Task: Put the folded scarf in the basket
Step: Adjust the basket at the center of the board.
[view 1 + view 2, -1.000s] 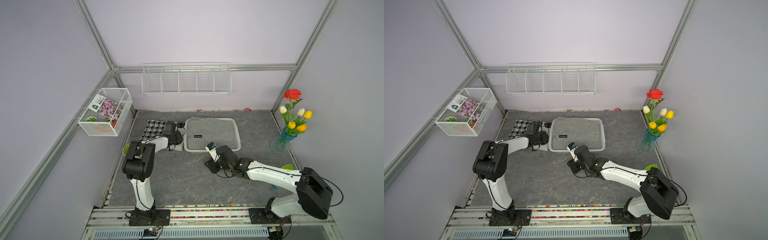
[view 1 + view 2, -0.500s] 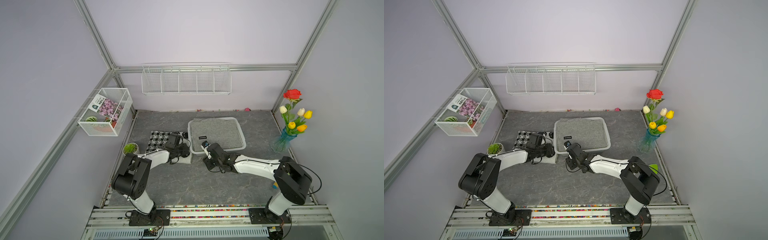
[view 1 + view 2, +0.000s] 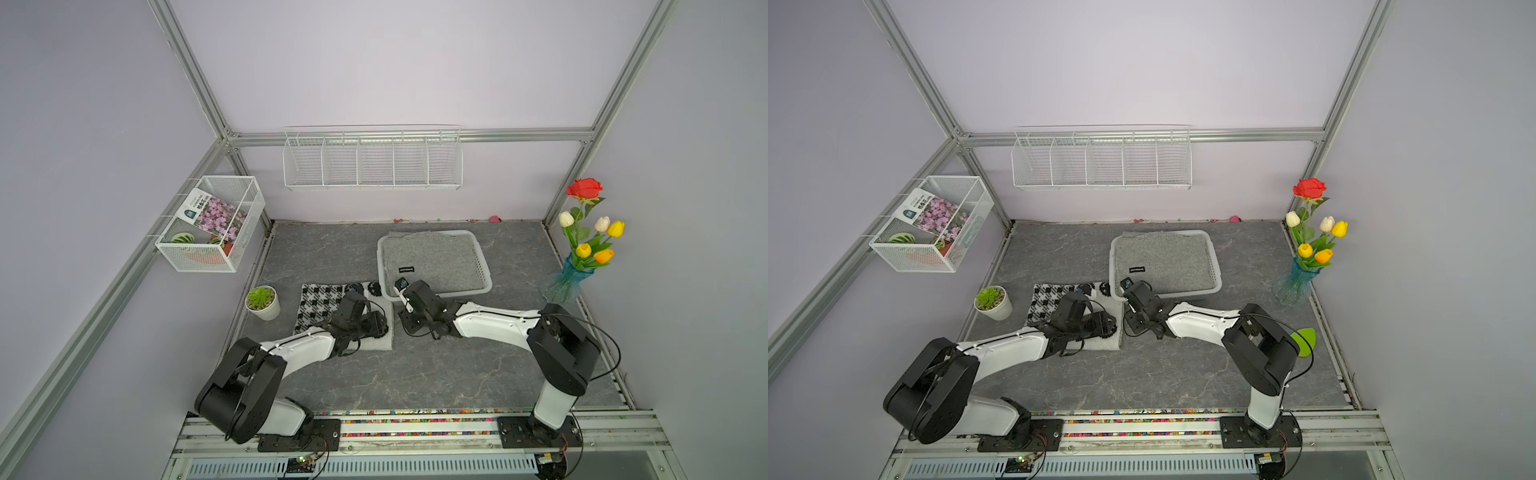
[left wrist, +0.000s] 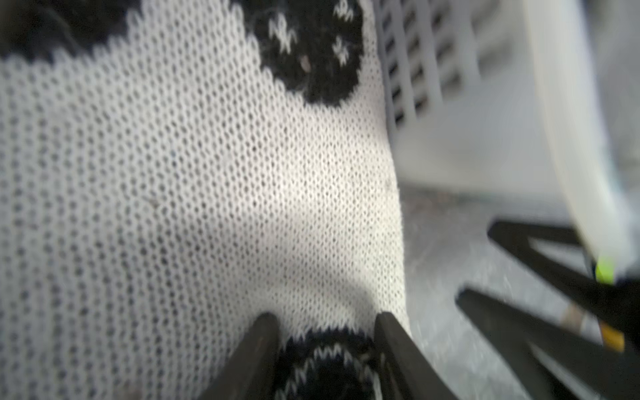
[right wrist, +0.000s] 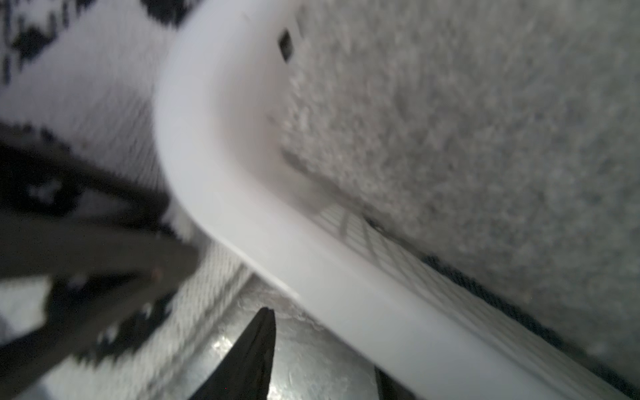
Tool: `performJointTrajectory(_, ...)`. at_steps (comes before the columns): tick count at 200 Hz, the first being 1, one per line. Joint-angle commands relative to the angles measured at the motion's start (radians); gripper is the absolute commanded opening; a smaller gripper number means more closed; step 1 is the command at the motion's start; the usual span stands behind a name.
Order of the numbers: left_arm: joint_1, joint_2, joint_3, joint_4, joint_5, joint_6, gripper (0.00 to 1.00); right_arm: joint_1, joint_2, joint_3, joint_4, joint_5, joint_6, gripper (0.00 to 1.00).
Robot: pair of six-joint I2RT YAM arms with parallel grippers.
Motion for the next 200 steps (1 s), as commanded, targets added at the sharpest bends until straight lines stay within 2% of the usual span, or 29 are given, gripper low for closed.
performJointTrajectory(1, -0.007, -0.079, -0.090, -0.094, 0.021, -0.025, 0.50, -0.034, 0.022, 0.029, 0.006, -0.047, 0.031, 0.50)
performJointTrajectory(18, -0.012, -0.158, -0.136, -0.095, 0.044, -0.033, 0.50, -0.034, 0.022, 0.025, 0.009, -0.074, 0.037, 0.51)
performJointTrajectory(43, -0.035, -0.251, -0.179, -0.097, 0.041, -0.039, 0.50, -0.030, 0.009, 0.007, -0.008, -0.182, 0.111, 0.54)
performJointTrajectory(62, -0.048, -0.284, -0.182, -0.106, 0.048, -0.033, 0.50, -0.025, 0.003, -0.013, -0.009, -0.266, 0.177, 0.56)
performJointTrajectory(83, -0.061, -0.314, -0.190, -0.098, 0.086, -0.028, 0.50, -0.023, 0.010, -0.029, 0.001, -0.307, 0.245, 0.58)
performJointTrajectory(97, -0.069, -0.345, -0.193, -0.115, 0.065, -0.025, 0.52, -0.022, 0.023, -0.034, 0.007, -0.348, 0.274, 0.59)
performJointTrajectory(150, -0.070, -0.436, -0.199, -0.163, 0.016, -0.010, 0.54, -0.011, 0.124, -0.004, -0.014, -0.386, 0.332, 0.62)
performJointTrajectory(200, -0.070, -0.471, -0.212, -0.161, 0.006, -0.004, 0.54, 0.029, 0.183, 0.017, -0.029, -0.383, 0.338, 0.59)
